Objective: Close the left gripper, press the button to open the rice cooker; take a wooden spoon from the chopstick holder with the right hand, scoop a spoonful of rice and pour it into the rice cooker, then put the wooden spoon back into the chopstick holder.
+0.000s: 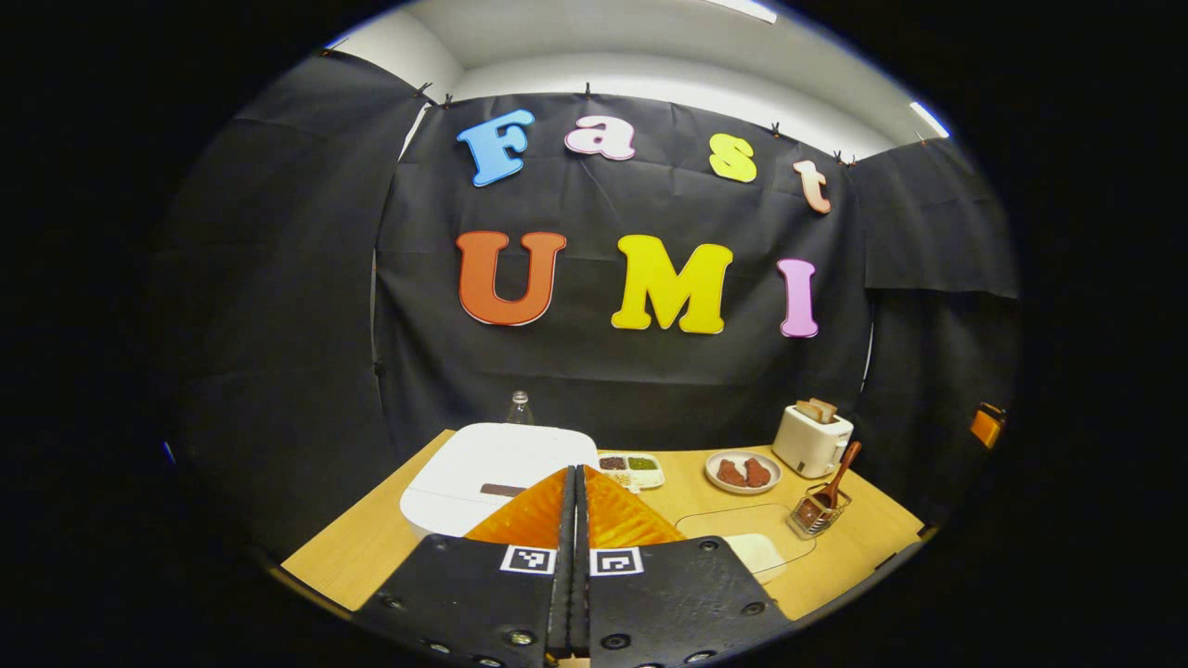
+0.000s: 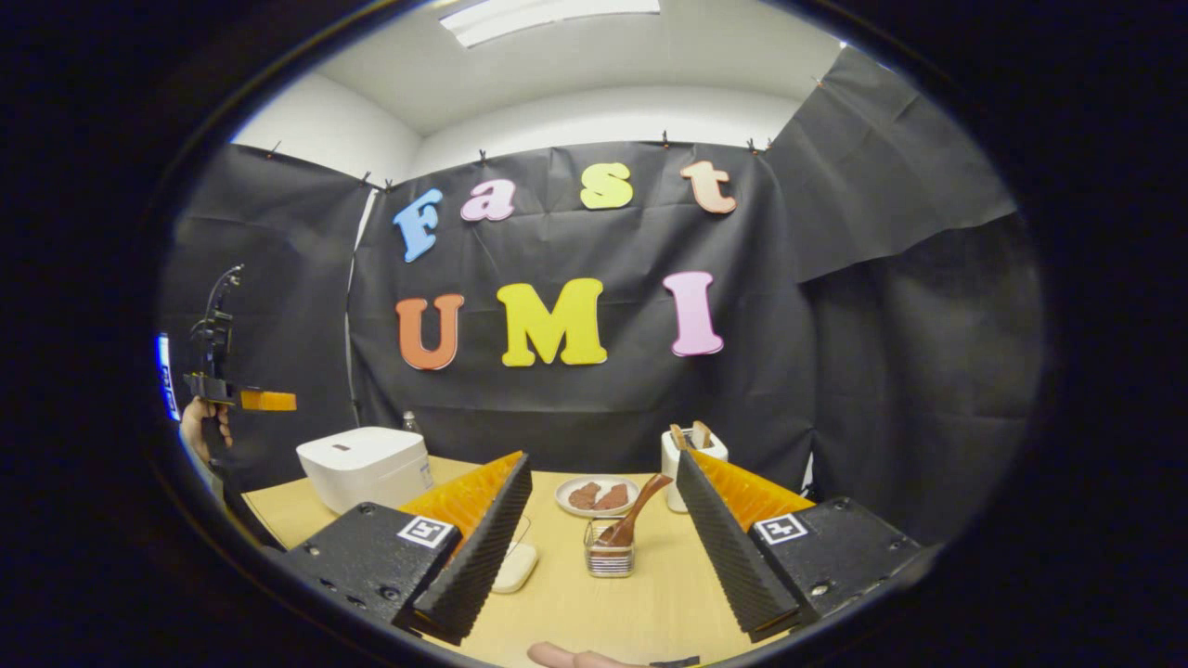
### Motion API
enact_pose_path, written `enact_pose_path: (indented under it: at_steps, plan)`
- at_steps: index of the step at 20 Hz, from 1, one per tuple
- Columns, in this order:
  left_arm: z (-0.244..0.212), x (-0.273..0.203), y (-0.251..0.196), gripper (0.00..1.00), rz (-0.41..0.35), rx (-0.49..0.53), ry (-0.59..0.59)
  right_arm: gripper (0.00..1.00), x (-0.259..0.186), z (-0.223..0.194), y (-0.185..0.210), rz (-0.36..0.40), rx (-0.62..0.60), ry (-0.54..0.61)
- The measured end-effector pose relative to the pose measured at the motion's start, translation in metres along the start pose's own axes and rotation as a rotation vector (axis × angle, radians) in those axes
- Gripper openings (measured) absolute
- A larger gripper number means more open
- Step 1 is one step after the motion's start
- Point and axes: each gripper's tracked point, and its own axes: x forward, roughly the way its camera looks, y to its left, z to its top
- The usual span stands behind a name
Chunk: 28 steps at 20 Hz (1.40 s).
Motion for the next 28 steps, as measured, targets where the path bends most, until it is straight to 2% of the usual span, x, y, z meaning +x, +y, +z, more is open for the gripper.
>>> enact_pose_path:
  at_steps: [1, 2, 3, 6, 7, 11, 12, 13, 15, 16, 17, 18, 25, 28]
  plan:
    - [-0.007, 0.008, 0.002, 0.00, 0.001, 0.013, 0.032, 1.00, 0.002, -0.002, 0.003, 0.004, -0.001, 0.002]
    - [-0.014, 0.018, 0.007, 0.00, 0.015, 0.030, 0.059, 0.95, 0.003, -0.006, 0.004, 0.006, -0.004, 0.006]
    - [-0.026, 0.044, 0.015, 0.00, 0.034, 0.033, 0.087, 0.96, 0.005, -0.009, 0.007, 0.009, -0.007, 0.010]
    - [-0.042, 0.063, 0.035, 0.00, 0.090, 0.048, 0.185, 0.96, 0.010, -0.015, 0.013, 0.020, -0.015, 0.013]
    - [-0.048, 0.071, 0.041, 0.00, 0.104, 0.049, 0.211, 1.00, 0.013, -0.017, 0.014, 0.020, -0.019, 0.015]
    - [-0.070, 0.099, 0.060, 0.00, 0.145, 0.051, 0.279, 1.00, 0.023, -0.030, 0.013, 0.026, -0.023, 0.035]
    - [-0.073, 0.105, 0.063, 0.00, 0.148, 0.050, 0.287, 0.96, 0.026, -0.034, 0.012, 0.024, -0.022, 0.045]
    - [-0.074, 0.110, 0.069, 0.00, 0.158, 0.050, 0.292, 0.96, 0.030, -0.039, 0.009, 0.019, -0.020, 0.055]
    - [-0.078, 0.116, 0.071, 0.00, 0.156, 0.052, 0.292, 0.96, 0.035, -0.049, 0.005, 0.009, -0.017, 0.081]
    - [-0.077, 0.118, 0.073, 0.00, 0.159, 0.049, 0.288, 1.00, 0.039, -0.055, 0.002, 0.002, -0.019, 0.094]
    - [-0.080, 0.121, 0.071, 0.00, 0.144, 0.038, 0.288, 1.00, 0.041, -0.058, 0.000, -0.003, -0.026, 0.102]
    - [-0.086, 0.121, 0.070, 0.00, 0.144, 0.026, 0.306, 0.96, 0.043, -0.059, 0.001, 0.002, -0.033, 0.101]
    - [-0.101, 0.115, 0.072, 0.00, 0.117, 0.034, 0.362, 1.00, 0.044, -0.069, 0.008, 0.030, -0.046, 0.112]
    - [-0.099, 0.119, 0.072, 0.00, 0.113, 0.044, 0.340, 1.00, 0.039, -0.073, 0.010, 0.031, -0.059, 0.119]
